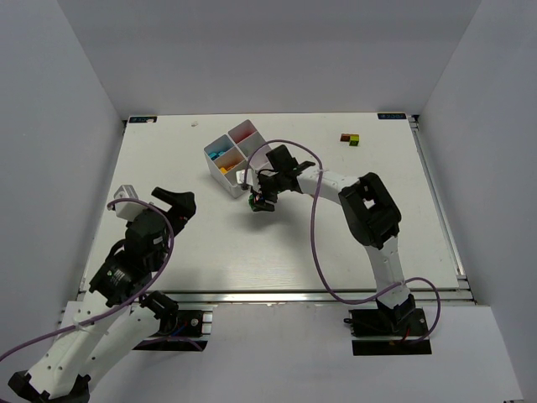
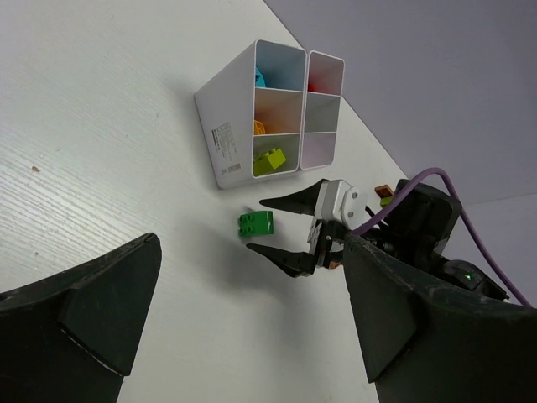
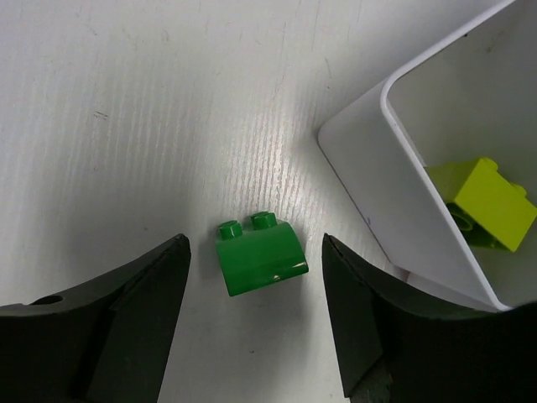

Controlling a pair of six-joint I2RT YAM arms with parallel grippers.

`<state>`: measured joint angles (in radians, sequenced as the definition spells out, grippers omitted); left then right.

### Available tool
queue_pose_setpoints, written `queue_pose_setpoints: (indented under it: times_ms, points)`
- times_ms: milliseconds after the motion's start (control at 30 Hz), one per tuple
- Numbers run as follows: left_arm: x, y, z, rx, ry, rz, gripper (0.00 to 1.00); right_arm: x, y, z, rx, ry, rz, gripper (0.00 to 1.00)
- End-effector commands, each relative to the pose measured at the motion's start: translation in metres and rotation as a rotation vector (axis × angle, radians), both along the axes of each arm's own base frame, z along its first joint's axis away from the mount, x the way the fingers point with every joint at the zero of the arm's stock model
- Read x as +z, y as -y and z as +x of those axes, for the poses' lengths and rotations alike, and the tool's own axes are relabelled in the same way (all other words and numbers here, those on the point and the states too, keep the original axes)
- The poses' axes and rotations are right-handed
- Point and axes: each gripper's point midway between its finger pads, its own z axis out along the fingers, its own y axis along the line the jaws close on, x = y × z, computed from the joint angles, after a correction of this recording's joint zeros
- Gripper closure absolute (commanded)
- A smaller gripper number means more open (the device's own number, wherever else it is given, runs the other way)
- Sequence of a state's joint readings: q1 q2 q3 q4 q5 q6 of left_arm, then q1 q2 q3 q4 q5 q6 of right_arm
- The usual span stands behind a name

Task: Sort the legos into containers by color

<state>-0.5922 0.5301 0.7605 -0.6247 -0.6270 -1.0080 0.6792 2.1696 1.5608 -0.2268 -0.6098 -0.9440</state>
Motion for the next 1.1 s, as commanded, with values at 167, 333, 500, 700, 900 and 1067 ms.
queue_pose_setpoints:
  times_ms: [167,333,500,700,900,1067]
  points:
    - [0.003,-0.003,0.0,0.016,0.003,0.002,0.02,0.014,-0.008,0.002,0.07,0.05,0.026,0.48]
    - [0.002,-0.001,0.002,0.009,0.004,0.0,0.02,0.018,-0.002,-0.004,0.082,0.045,0.029,0.74]
    - [0.003,0.001,0.004,0.005,0.005,0.004,0.02,0.032,0.004,-0.01,0.081,0.033,0.03,0.95]
    - [0.003,0.002,0.004,0.004,0.012,-0.002,0.02,0.132,0.006,0.017,-0.198,-0.066,0.25,1.0]
    - [-0.002,0.007,0.008,-0.013,0.006,-0.001,0.02,0.181,0.022,0.073,-0.592,-0.09,0.399,1.0]
    - [0.0,0.01,0.01,-0.023,0.005,0.008,0.02,0.174,0.022,0.119,-0.829,-0.131,0.435,1.0]
